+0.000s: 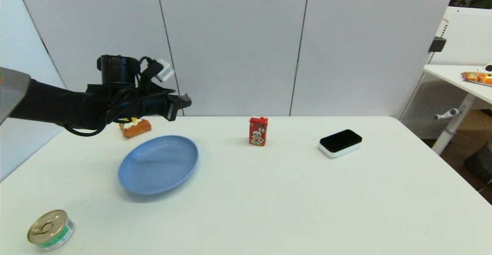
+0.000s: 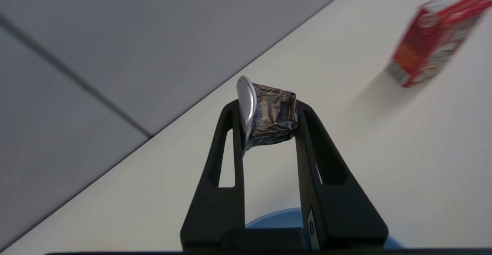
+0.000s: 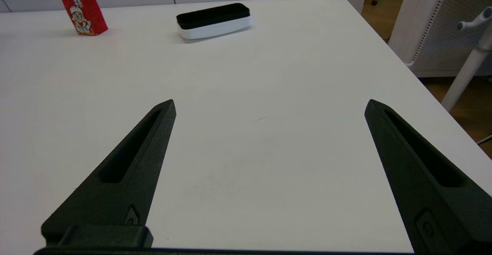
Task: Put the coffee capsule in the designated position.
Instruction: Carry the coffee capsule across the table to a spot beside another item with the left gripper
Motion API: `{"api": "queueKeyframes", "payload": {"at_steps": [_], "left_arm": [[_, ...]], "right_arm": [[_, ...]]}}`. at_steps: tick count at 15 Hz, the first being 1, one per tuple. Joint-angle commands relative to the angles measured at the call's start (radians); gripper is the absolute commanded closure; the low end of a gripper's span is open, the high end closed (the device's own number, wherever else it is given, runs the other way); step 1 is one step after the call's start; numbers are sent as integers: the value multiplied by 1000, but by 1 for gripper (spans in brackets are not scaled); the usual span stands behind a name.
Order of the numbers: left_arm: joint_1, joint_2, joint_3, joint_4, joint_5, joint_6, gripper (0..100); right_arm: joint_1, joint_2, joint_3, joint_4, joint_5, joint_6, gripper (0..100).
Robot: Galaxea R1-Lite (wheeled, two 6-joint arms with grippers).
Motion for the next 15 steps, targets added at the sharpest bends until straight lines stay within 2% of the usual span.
{"api": "queueKeyframes", "payload": {"at_steps": [1, 15], "left_arm": [[66, 86, -33, -4, -3, -36, 100], [86, 219, -46, 4, -3, -80, 100]], "right_arm": [[0, 1, 0, 0, 0, 0, 0], [0, 1, 0, 0, 0, 0, 0]]}}
